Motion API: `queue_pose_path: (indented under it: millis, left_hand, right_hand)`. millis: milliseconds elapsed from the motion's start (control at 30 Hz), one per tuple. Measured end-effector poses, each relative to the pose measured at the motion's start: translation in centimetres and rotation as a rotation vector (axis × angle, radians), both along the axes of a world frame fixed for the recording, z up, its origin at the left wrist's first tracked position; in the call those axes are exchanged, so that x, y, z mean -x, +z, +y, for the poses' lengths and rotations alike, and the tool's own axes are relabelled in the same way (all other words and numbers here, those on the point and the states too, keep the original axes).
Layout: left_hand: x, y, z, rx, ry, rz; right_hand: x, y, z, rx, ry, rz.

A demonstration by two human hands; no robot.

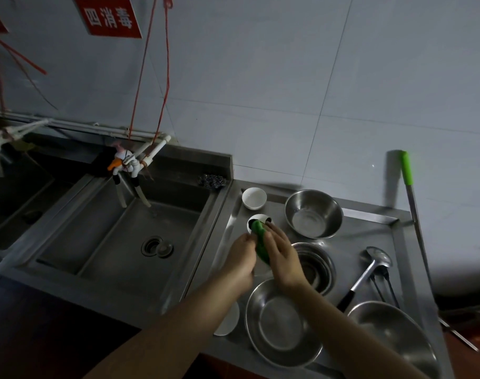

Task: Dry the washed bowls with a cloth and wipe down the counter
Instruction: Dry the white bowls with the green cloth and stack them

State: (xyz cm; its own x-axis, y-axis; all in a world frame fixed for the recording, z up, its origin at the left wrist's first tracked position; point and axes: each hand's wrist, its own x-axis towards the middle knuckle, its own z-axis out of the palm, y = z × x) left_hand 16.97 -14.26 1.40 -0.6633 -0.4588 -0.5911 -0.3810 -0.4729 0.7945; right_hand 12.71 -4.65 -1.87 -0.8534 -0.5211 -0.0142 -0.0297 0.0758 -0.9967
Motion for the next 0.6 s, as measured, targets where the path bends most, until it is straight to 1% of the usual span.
queue_pose_path:
  millis: [67,100,133,167,200,233,267,300,367,400,433,467,533,600]
  left_hand:
    - [0.5,0.4,0.0,-0.145,0.103,0.018]
    - [0.6,0.7,-0.1,-0.218,0.149,0.046]
    - [0.7,1.2,-0.1,-0.295,0.193,0.089]
    - [0.8,1.3,-0.2,-0.377,0.221,0.139]
    - [0.6,1.5,-0.2,-0.447,0.23,0.183]
    - [0.4,1.6,-0.2,-0.501,0.229,0.22]
    - [0.1,1.6,-0.2,-0.526,0.215,0.236]
    - [-0.2,1.4,-0.2,-0.545,0.195,0.259]
    - [-0.5,0.9,-0.2,-0.558,0.162,0.315]
    - [-0.5,0.6,-0.2,-0.53,0.142,0.317]
    - [-0.6,0.4,-0.3,-0.493,0.121,0.309]
    - [-0.6,0.3,-0.3,-0.454,0.092,0.303]
    - [-0.7,0.0,-0.4,-0.395,0.029,0.292]
    - [-0.8,-0.1,-0.6,-0.319,-0.035,0.269]
  right_hand:
    - [-0.2,-1.2,-0.1,-0.093,-0.046,0.361]
    - [-0.1,-2.2,0.0,-0.129,-0.061,0.546]
    - [-0.4,-2.8,0.1,-0.147,-0.081,0.692]
    - [-0.7,-3.4,0.1,-0.149,-0.103,0.766]
    - [-1.0,-3.6,0.1,-0.137,-0.129,0.756]
    - [-1.3,-3.5,0.1,-0.106,-0.152,0.678]
    - [-1.6,-3.3,0.1,-0.059,-0.181,0.557]
    - [-2.0,-2.8,0.0,0.011,-0.212,0.395]
    - [-2.0,-2.1,0.0,0.204,-0.281,-0.014]
    - [-1.8,-1.8,0.1,0.307,-0.319,-0.218]
    - [-1.3,-1.6,0.2,0.375,-0.36,-0.41]
    - [-0.8,-1.0,0.4,0.398,-0.389,-0.564]
    - [0.6,-0.6,0.8,0.376,-0.395,-0.767]
    - [1.8,-0.3,1.2,0.328,-0.335,-0.833]
